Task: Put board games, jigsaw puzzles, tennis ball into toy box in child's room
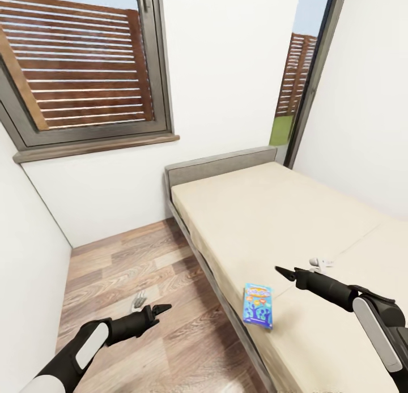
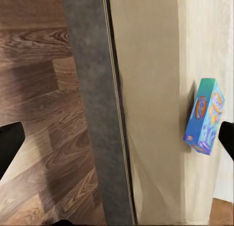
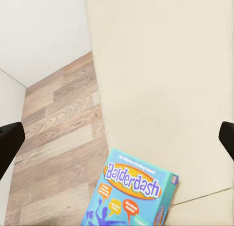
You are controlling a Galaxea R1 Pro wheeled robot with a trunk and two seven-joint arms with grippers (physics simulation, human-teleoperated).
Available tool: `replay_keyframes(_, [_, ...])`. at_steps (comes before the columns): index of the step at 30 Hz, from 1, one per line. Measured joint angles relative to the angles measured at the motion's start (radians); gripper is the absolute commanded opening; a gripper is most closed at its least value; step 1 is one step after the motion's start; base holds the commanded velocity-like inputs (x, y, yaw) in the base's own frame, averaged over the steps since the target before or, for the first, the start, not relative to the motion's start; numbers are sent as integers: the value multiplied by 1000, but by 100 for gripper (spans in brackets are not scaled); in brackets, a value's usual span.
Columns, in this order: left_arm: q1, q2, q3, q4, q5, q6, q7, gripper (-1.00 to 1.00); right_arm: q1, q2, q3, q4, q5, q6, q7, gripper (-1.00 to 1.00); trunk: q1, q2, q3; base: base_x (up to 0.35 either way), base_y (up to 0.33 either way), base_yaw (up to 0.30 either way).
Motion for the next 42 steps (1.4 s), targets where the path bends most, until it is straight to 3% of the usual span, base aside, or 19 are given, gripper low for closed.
replay_keyframes(6, [0,2,4,1,-1,-9,-83,100,0,0,0,0,-1,0,0,100,0,0,0,0,0,-40])
replay_keyframes(11, [0,2,4,0,-1,-48,-107,100,0,0,1,0,-1,0,0,100,0,0,0,0,0,-15])
replay_keyframes(26, [0,2,25,13,-1,-88,-111,100,0,0,1,0,-1,0,0,100,0,0,0,0,0,-3])
replay_keyframes(36, [0,2,76,60,1,-88,-117,100,0,0,0,0,-1,0,0,100,0,0,0,0,0,0])
replay_keyframes(42, [0,1,85,68,0,-86,-142,100,0,0,-1,-4,-1,0,1,100,0,0,0,0,0,0])
